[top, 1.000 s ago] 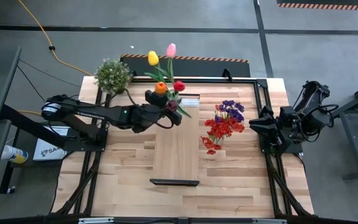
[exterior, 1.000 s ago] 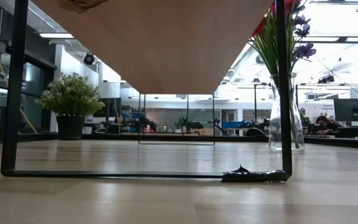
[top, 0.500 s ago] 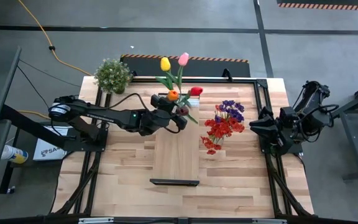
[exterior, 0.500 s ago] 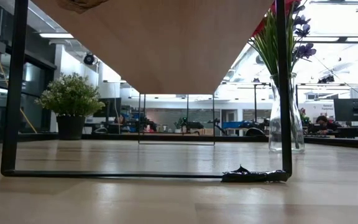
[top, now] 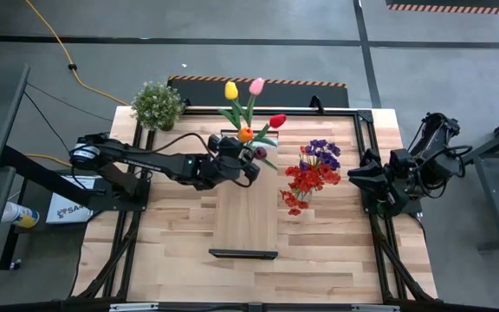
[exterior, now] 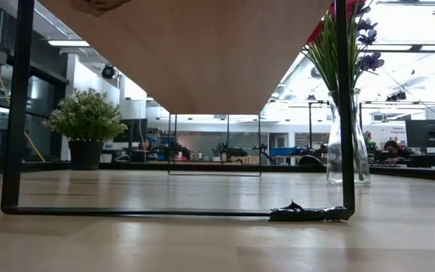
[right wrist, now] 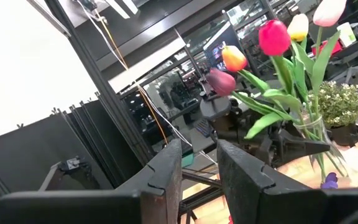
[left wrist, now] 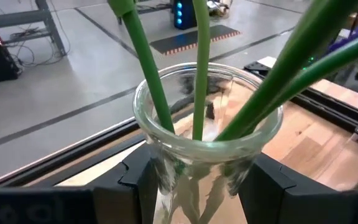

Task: Pick and place flowers into a vace then onto a shelf
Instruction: Put the top transparent vase on the shelf

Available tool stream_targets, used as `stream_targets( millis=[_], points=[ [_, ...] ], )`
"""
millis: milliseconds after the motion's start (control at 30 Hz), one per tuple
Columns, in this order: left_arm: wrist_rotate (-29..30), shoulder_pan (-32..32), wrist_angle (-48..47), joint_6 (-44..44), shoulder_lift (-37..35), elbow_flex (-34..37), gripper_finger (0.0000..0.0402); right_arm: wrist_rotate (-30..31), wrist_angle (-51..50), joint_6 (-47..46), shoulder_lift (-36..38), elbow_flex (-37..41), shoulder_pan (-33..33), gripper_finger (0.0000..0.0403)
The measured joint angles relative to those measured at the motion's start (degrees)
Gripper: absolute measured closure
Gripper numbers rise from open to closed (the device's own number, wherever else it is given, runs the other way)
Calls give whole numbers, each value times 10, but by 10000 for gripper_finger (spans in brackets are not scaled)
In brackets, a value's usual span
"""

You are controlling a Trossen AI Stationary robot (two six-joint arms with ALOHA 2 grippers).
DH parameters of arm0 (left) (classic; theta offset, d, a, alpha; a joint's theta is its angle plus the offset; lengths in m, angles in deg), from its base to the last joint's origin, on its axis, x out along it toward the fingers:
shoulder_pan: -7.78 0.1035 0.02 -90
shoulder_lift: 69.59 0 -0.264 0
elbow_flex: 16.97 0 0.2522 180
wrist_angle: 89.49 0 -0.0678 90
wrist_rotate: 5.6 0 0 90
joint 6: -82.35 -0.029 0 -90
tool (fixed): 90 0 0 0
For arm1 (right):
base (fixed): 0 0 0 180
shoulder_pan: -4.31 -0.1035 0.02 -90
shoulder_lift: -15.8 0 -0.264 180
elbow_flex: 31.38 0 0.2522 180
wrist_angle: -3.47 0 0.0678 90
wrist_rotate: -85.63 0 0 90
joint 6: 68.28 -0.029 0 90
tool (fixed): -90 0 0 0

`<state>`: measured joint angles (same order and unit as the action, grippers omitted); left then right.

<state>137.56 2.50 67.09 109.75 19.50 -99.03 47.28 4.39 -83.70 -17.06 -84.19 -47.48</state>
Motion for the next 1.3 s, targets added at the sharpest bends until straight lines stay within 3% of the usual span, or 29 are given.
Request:
stream_targets(
  millis=[367,600,767,1300],
  points=[
    [-4,0,6,5,11,-2,196,0,0,-1,0,0,0,309],
    [-5,0,-13,16,14,1,110,-2,0,-1,0,0,0,309],
    [-5,0,-24,29,14,1,81,-5,0,0,0,0,0,309],
    [-6,0,-25,29,14,1,65,-12,0,0,0,0,0,309]
  ],
)
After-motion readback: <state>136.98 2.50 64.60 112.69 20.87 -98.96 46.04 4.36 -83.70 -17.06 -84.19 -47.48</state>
